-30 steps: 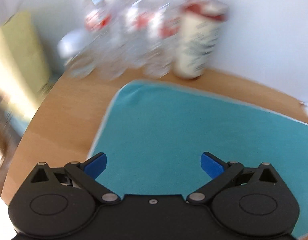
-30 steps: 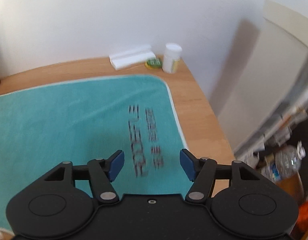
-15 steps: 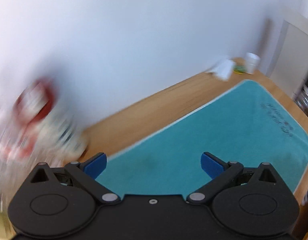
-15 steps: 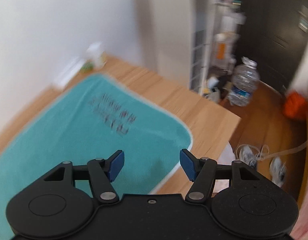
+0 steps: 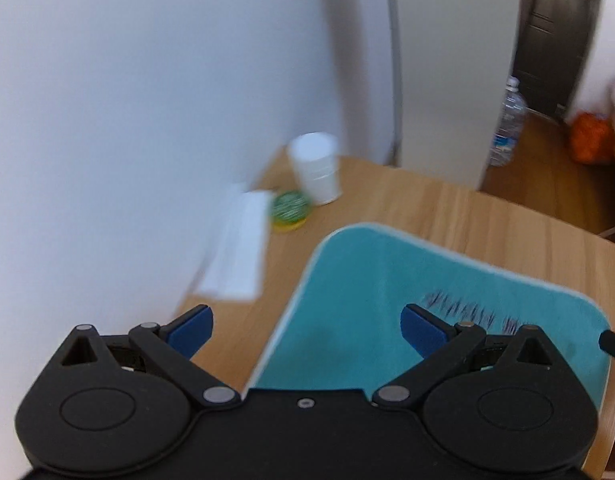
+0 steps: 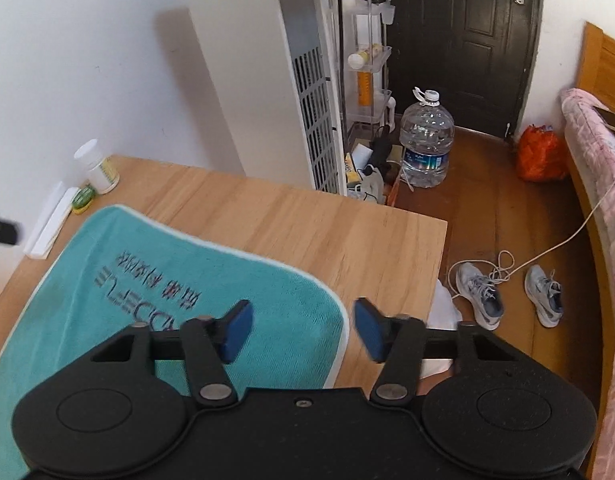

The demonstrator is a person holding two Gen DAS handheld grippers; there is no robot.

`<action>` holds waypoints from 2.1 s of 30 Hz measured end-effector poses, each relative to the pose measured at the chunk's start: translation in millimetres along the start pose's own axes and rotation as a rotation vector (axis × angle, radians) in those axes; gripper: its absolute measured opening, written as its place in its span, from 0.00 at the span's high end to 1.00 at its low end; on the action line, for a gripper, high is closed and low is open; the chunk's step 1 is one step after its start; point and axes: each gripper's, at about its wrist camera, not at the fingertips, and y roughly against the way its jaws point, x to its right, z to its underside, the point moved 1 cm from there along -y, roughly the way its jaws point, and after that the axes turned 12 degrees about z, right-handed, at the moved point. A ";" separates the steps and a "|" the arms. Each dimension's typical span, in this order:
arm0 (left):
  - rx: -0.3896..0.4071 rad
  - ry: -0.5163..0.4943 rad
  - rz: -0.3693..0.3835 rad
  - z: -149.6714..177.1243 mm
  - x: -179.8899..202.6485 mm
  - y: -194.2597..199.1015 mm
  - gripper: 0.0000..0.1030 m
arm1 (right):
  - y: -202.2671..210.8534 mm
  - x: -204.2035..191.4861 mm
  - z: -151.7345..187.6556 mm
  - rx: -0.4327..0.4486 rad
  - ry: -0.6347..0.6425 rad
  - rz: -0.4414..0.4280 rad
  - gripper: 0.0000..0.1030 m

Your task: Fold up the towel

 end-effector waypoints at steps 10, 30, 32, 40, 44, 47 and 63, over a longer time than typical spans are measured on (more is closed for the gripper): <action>-0.071 -0.095 0.043 -31.4 6.4 -79.4 0.03 | -22.9 -6.9 0.4 -0.038 0.047 0.004 0.55; -0.099 -0.138 0.200 -31.8 13.3 -114.8 0.44 | -26.1 -14.5 3.0 -0.048 0.185 -0.003 0.68; -0.097 -0.140 0.223 -30.6 14.5 -114.8 0.68 | -25.3 -15.6 3.2 -0.047 0.209 -0.036 0.87; -0.085 -0.183 0.185 -24.5 31.0 -113.9 0.98 | -22.4 -8.7 -7.0 -0.053 0.224 -0.107 0.95; -0.072 -0.143 0.160 -30.6 29.0 -117.2 1.00 | -14.7 -1.5 -10.9 -0.044 0.198 -0.156 0.95; -0.044 -0.111 0.161 -31.9 26.3 -111.6 1.00 | -8.5 1.0 -11.3 -0.031 0.198 -0.177 0.95; -0.131 -0.133 0.126 -27.7 21.6 -126.6 0.61 | -15.3 2.2 -10.2 -0.059 0.217 -0.188 0.95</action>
